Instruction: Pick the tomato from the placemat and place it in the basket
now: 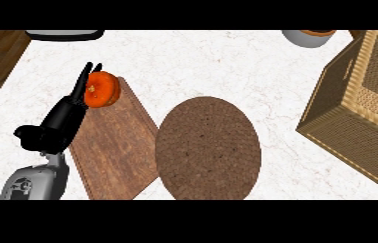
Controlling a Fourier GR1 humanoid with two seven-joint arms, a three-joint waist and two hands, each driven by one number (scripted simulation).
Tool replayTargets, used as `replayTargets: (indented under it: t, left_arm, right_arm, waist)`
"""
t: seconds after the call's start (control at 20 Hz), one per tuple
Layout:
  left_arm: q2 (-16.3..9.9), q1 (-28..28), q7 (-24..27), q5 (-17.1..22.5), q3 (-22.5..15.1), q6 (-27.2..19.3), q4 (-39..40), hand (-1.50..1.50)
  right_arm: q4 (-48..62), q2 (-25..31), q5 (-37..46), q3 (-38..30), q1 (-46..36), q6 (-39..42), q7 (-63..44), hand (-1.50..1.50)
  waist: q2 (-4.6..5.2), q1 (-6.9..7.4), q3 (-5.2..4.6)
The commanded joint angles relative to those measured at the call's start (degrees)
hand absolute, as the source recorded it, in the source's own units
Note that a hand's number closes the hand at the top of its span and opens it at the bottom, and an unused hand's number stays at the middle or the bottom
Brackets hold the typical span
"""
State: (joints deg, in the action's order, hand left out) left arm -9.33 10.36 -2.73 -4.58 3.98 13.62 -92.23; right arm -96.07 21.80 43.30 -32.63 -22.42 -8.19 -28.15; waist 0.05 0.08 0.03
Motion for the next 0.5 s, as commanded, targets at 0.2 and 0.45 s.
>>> replayTargets:
  t: [0.2, 0.45]
  left_arm:
    - [1.5, -1.5, 0.6, -2.5, -2.1, -1.1, -1.0, 0.0]
    - [-0.8, 2.3, -0.2, 1.1, 2.0, 1.2, 2.0, 0.0]
  right_arm:
    - [11.8, -1.5, 0.0, -2.2, -0.4, -16.3, 10.8, 1.5]
    - [16.5, 5.1, -8.7, -4.6, 0.3, -13.2, 15.0, -1.5]
  waist:
    - [0.1, 0.3, 0.01]
    - [-0.02, -0.09, -0.03]
